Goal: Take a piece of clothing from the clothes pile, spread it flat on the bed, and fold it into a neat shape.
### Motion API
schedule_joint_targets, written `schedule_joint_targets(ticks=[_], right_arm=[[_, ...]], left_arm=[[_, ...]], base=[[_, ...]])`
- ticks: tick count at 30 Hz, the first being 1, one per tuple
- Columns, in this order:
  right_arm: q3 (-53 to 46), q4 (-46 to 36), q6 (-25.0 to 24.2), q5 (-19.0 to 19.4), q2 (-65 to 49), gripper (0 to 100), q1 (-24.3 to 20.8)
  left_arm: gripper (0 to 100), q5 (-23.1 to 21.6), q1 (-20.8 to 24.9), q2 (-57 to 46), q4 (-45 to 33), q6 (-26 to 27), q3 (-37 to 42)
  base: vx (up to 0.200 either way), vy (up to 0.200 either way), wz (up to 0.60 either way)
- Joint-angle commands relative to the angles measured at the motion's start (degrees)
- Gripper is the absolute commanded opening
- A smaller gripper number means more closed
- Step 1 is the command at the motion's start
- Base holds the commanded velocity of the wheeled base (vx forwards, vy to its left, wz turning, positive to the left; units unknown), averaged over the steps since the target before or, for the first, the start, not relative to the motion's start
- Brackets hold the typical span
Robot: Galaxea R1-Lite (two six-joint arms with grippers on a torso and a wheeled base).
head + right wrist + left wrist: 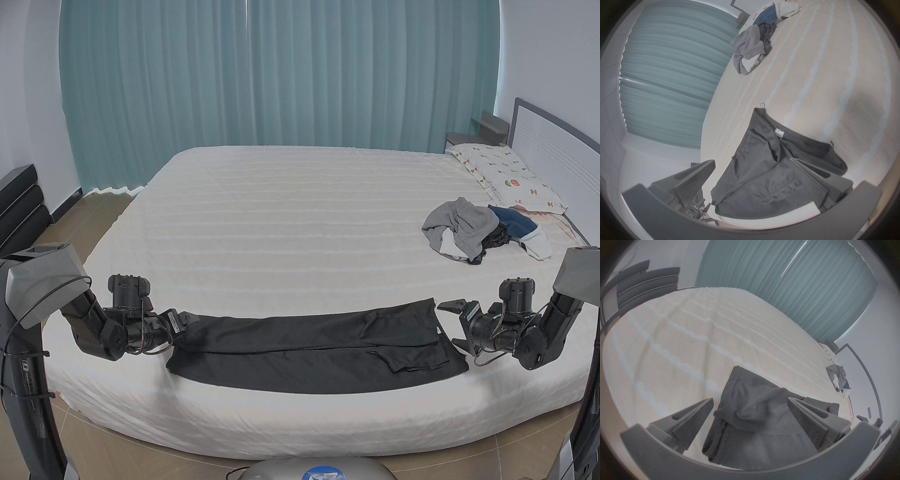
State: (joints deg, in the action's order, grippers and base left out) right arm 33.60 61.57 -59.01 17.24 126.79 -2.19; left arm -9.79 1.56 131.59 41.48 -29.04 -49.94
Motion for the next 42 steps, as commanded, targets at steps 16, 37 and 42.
schedule_joint_targets(ticks=[16, 37, 42], right_arm=[[-5.12, 5.31, -0.58, 0.96, 1.26, 100, -0.27], [-5.91, 7.42, -0.58, 0.96, 1.79, 100, -0.27], [-5.91, 7.42, -0.66, 1.04, 1.79, 100, -0.27]], left_arm=[[100, -0.14, 0.29, 7.19, -3.52, 6.45, -5.43], [0, 0.3, 0.46, 4.29, -2.55, 6.1, -4.2], [0, 0.3, -0.42, 3.15, -2.37, 6.01, -2.7]], base=[[0.0, 0.0, 0.0], [0.0, 0.0, 0.0], [0.0, 0.0, 0.0]])
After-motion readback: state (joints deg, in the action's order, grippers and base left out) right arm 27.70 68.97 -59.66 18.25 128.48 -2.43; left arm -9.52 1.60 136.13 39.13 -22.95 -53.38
